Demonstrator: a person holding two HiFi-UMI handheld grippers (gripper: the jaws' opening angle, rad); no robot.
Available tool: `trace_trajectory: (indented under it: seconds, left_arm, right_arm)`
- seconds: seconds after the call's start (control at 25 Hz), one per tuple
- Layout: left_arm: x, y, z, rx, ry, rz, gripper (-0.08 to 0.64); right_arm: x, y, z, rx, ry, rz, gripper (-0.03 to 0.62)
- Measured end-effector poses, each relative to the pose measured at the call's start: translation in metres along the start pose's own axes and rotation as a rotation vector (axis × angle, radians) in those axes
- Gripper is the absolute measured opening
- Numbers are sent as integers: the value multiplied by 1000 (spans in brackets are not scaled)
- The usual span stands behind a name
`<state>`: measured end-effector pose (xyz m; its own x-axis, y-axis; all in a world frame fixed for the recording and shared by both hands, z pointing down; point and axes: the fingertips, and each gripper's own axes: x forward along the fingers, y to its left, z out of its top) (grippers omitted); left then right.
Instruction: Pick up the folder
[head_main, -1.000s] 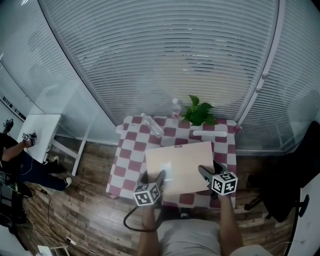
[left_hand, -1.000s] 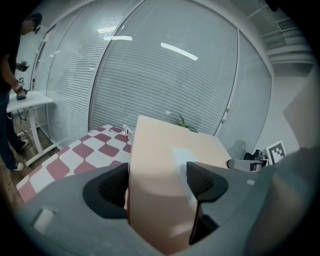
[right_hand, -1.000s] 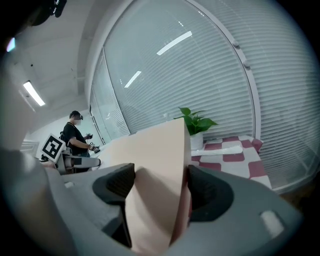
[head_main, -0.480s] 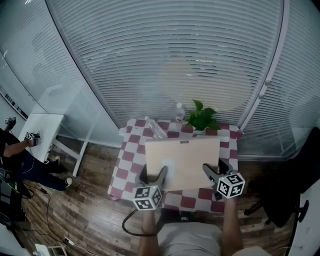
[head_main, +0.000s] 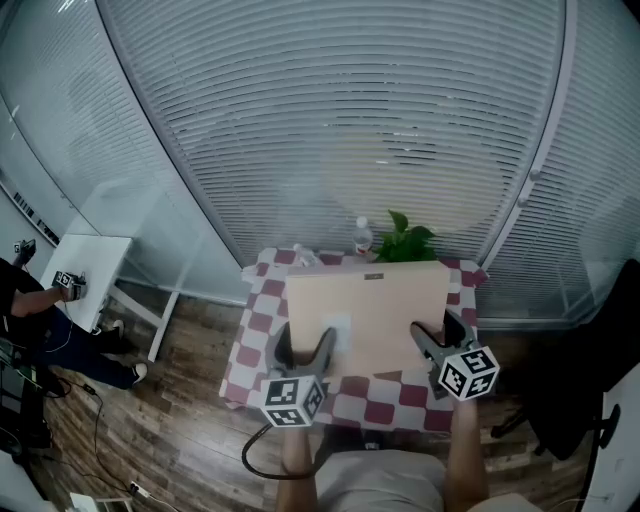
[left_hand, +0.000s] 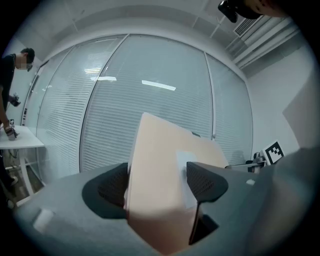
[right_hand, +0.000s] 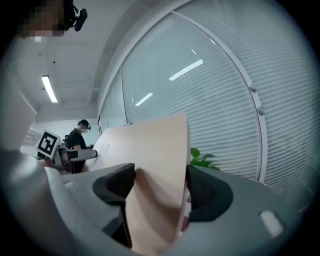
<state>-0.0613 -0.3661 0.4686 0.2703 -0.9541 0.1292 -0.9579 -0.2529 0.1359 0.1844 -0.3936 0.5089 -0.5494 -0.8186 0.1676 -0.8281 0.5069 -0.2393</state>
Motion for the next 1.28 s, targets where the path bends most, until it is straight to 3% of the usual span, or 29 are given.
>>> trace_trajectory:
  seconds: [0.28,0.92,1.28]
  left_arm:
    - [-6,-6,22,10,-105,-10,354]
    - [-26,-4,33,-31,-185,-21,354]
    - [-29,-5,27,-43,-177,-14,354]
  right_arm:
    - [-9,7,32,-68,-62,-17,330]
    - [-25,28,61,-156,-131,-19,327]
    - [-26,27,55,-155,-121,-12,327]
